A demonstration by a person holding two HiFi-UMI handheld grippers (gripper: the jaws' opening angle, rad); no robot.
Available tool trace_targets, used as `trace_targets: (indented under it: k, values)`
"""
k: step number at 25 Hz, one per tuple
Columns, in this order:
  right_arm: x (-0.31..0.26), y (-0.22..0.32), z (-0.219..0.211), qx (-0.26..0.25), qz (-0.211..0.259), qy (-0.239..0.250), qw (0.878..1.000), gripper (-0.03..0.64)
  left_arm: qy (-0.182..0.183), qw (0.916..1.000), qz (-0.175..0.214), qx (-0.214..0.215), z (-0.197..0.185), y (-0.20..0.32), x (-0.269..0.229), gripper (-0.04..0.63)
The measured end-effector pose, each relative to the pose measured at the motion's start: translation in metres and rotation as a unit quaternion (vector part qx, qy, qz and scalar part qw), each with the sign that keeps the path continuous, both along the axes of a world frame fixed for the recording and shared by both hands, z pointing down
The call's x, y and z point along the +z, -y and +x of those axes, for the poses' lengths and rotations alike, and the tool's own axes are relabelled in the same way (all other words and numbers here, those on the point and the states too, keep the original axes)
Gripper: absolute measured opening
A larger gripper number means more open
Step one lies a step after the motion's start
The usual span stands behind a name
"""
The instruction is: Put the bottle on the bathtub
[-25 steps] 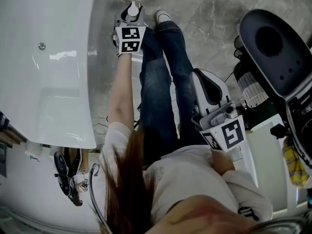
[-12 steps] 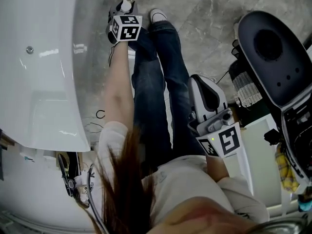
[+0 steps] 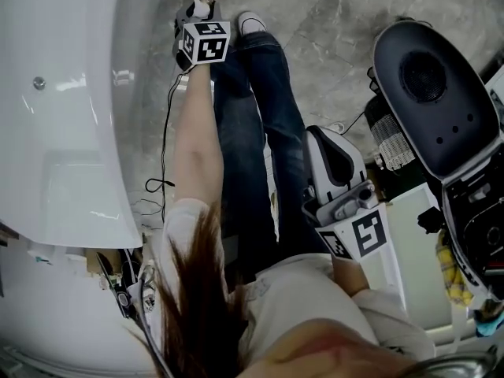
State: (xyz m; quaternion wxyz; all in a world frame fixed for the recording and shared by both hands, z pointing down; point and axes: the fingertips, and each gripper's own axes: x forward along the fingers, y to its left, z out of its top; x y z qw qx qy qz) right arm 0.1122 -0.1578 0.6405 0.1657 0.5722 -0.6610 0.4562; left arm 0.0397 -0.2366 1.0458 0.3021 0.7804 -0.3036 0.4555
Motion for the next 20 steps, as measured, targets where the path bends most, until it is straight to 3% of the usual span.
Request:
trace_targets:
  k: [14, 20]
  values:
    - [-0.001, 0.003, -0.005, -0.019, 0.007, -0.007, 1.0, 0.012, 0.004, 0.9989, -0.026, -0.04, -0.017, -0.016, 0.002, 0.17]
    - [-0.005, -0.004, -0.022, -0.026, 0.013, -0.004, 1.0, 0.012, 0.003, 0.9958, -0.021, -0.09, -0.036, -0.016, -0.007, 0.195]
